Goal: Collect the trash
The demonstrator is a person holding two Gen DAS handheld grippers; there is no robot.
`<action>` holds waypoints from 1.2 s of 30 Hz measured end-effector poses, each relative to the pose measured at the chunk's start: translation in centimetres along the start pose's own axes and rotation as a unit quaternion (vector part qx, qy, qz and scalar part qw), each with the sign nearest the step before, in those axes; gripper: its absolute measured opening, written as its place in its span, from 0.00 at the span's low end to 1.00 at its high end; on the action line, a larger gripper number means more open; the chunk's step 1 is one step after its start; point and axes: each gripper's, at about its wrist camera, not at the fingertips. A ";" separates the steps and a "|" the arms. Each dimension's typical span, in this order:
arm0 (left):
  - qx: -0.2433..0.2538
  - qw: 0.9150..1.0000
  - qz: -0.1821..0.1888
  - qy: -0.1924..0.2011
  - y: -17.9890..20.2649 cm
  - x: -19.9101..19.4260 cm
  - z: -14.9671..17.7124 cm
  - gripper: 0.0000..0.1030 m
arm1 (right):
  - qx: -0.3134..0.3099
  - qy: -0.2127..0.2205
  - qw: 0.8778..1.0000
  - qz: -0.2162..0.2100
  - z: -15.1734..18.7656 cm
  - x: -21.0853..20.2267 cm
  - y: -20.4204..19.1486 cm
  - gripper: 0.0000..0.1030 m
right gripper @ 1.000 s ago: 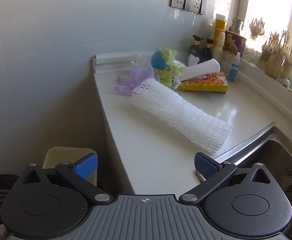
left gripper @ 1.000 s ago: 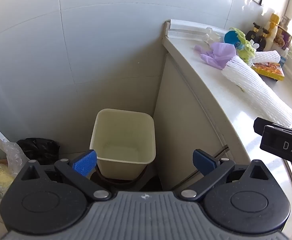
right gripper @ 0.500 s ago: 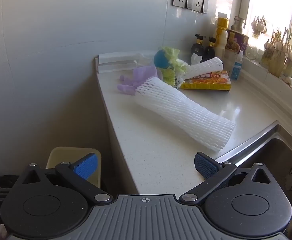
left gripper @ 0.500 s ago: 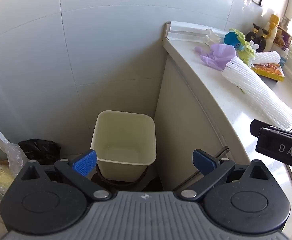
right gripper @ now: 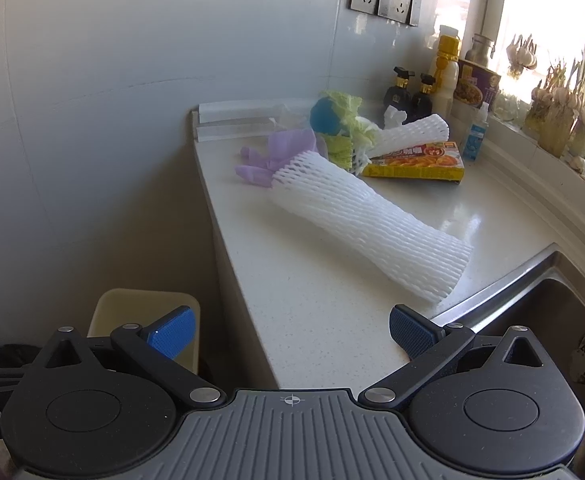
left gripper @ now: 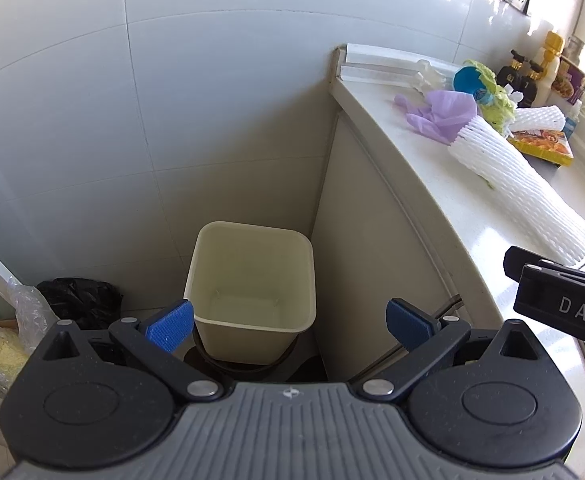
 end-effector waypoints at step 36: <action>0.003 1.000 -0.025 0.000 0.0 1.0 0.3 1.00 | -0.006 -0.011 1.000 -0.001 0.1 0.6 0.0 1.00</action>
Point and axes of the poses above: each gripper's, at about its wrist camera, not at the fingertips, and x roughly the way its jaws point, y to its right, z to its underside, and after that the axes turned 10 degrees about -z, right-handed
